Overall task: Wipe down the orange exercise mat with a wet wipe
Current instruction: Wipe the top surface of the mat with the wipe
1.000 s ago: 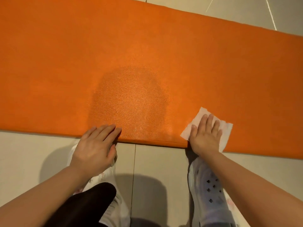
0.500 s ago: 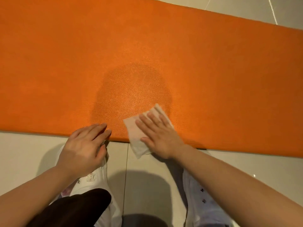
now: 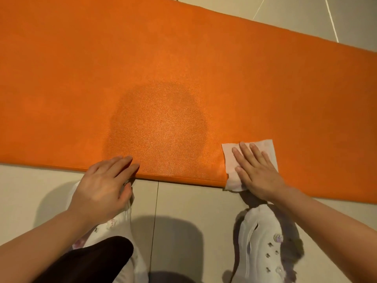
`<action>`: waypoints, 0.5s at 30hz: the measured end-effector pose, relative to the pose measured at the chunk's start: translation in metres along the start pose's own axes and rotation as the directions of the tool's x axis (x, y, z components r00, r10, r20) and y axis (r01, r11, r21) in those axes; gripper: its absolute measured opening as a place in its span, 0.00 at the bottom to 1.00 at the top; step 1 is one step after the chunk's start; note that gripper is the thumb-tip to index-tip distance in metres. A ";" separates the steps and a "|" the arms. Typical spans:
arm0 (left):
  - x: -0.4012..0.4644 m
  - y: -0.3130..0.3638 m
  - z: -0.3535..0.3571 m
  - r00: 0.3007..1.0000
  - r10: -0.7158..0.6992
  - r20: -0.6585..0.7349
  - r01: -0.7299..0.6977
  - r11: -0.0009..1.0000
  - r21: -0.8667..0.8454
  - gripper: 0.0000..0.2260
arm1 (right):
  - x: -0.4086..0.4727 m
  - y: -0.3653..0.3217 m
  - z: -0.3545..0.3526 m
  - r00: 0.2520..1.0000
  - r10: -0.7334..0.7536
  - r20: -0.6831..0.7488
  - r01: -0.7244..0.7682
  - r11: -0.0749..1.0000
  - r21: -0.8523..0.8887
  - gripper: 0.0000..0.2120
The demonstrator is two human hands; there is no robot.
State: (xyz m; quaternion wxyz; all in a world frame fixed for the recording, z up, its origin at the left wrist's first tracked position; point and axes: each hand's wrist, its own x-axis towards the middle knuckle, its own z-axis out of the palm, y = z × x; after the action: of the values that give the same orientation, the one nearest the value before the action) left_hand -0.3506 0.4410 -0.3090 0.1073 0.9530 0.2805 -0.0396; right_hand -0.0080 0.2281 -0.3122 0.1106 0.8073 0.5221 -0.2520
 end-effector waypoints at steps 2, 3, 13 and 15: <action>-0.001 0.000 0.001 1.000 0.001 -0.004 -0.001 1.000 0.008 0.23 | 0.017 -0.022 -0.003 0.997 0.062 -0.051 -0.059 0.997 0.055 0.33; -0.001 0.000 0.001 1.000 0.004 -0.001 -0.004 1.000 0.012 0.23 | 0.027 -0.037 -0.004 0.994 0.096 -0.057 -0.092 0.993 0.079 0.33; -0.001 0.001 0.000 0.996 0.017 -0.093 -0.020 0.999 -0.032 0.23 | 0.070 -0.191 -0.006 0.908 -0.406 -0.104 0.408 0.913 -0.002 0.26; -0.002 0.000 0.001 0.995 0.018 -0.094 -0.022 0.999 -0.033 0.23 | 0.072 -0.145 -0.006 0.940 -0.313 -0.135 0.315 0.949 -0.007 0.29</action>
State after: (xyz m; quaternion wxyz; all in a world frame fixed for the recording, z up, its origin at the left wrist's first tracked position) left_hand -0.3527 0.4396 -0.3093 0.1105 0.9547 0.2763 0.0107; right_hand -0.1124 0.3496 -0.3320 0.0276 0.7297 0.6483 -0.2155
